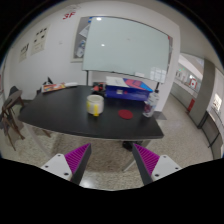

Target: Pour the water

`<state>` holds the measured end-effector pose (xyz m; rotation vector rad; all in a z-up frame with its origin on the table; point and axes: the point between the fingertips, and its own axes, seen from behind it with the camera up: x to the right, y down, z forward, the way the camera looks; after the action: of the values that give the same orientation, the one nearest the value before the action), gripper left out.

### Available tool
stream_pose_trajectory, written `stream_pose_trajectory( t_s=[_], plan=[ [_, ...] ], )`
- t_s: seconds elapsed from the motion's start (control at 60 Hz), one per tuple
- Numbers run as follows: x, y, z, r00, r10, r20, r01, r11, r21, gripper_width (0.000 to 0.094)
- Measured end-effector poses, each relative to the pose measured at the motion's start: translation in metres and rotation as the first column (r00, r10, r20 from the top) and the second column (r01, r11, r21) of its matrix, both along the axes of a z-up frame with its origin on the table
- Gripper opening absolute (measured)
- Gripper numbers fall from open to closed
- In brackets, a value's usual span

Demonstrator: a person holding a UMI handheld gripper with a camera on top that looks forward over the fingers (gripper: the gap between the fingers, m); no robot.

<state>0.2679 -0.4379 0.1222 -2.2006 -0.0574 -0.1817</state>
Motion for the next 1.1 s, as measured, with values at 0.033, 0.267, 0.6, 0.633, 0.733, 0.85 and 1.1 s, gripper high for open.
stream_pose_trajectory(
  t_s=[0.033, 0.267, 0.6, 0.633, 0.733, 0.85, 1.1],
  plan=[
    [0.028, 0.013, -0.008, 1.000, -0.018, 0.014, 0.018, 1.000, 0.005, 0.0838],
    [0.187, 0.142, -0.031, 0.995, -0.095, 0.008, 0.094, 0.991, 0.094, 0.0843],
    [0.272, 0.316, -0.045, 0.995, -0.068, -0.069, 0.081, 0.973, 0.215, 0.0838],
    [0.276, 0.331, -0.049, 0.996, -0.062, -0.065, 0.075, 0.972, 0.223, 0.0838],
    [0.279, 0.354, -0.056, 0.998, -0.039, -0.039, 0.047, 0.969, 0.244, 0.0819],
    [0.278, 0.376, -0.066, 0.999, -0.023, -0.045, 0.034, 0.964, 0.265, 0.0572],
    [0.278, 0.373, -0.063, 0.996, -0.022, -0.081, 0.045, 0.956, 0.288, 0.0397]
  ],
)
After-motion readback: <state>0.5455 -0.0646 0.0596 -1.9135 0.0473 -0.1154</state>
